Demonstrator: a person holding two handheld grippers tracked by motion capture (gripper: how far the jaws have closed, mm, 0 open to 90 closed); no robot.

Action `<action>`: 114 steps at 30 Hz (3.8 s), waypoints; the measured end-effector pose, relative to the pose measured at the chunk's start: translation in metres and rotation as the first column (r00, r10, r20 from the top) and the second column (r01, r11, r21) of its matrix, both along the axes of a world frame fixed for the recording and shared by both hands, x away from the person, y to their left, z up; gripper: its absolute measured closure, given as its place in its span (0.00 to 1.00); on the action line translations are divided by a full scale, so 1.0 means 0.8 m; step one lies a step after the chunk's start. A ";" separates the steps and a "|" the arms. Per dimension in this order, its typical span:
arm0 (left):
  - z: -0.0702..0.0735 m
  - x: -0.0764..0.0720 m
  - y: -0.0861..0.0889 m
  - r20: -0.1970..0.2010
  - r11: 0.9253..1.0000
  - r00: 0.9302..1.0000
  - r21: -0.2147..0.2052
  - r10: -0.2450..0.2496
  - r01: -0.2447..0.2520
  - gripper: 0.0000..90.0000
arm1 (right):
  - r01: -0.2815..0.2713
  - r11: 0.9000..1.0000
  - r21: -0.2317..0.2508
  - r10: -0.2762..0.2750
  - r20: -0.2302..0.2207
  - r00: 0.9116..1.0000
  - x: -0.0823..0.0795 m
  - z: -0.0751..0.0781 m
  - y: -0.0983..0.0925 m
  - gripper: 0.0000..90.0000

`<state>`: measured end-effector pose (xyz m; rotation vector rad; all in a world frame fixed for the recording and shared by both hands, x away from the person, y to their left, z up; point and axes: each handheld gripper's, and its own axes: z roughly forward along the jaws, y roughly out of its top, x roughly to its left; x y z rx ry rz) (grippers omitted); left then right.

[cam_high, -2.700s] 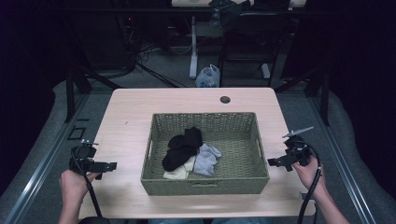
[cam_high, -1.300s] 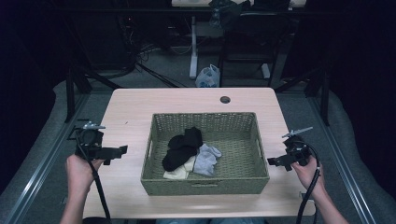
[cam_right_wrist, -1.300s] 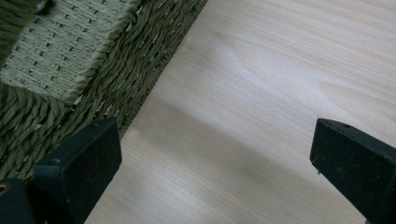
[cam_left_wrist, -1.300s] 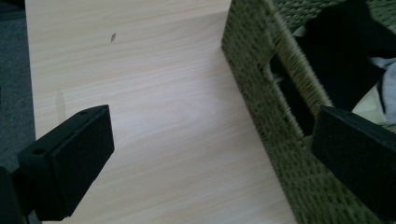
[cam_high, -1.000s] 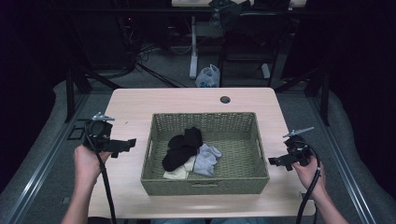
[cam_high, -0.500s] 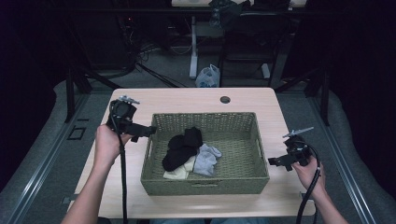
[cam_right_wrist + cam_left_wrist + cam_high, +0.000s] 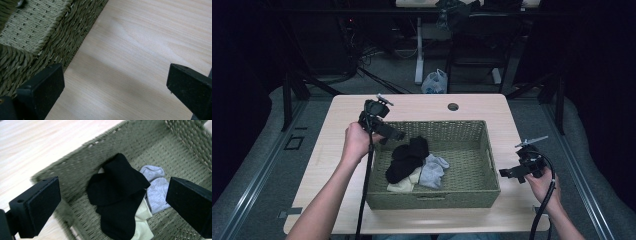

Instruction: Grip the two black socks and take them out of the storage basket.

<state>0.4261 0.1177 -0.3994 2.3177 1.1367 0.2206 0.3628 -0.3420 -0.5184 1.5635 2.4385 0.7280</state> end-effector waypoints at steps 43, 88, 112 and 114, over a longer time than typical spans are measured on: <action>-0.096 0.051 -0.071 -0.228 0.993 0.970 0.070 -0.080 0.098 0.95 | 0.004 1.000 0.017 -0.004 0.008 1.000 0.000 0.001 -0.001 0.01; 0.050 0.008 -0.022 -0.031 0.986 0.987 0.055 -0.158 0.160 0.95 | 0.006 1.000 0.016 -0.006 0.001 1.000 0.000 0.002 -0.002 0.01; 0.104 -0.004 0.058 0.058 0.999 0.998 0.028 -0.034 0.032 0.95 | 0.010 1.000 0.017 -0.010 0.002 1.000 0.000 0.001 -0.001 0.01; 0.106 -0.006 0.070 0.060 1.000 0.998 0.026 -0.015 0.014 0.95 | 0.011 1.000 0.017 -0.011 0.001 1.000 0.000 0.001 -0.001 0.01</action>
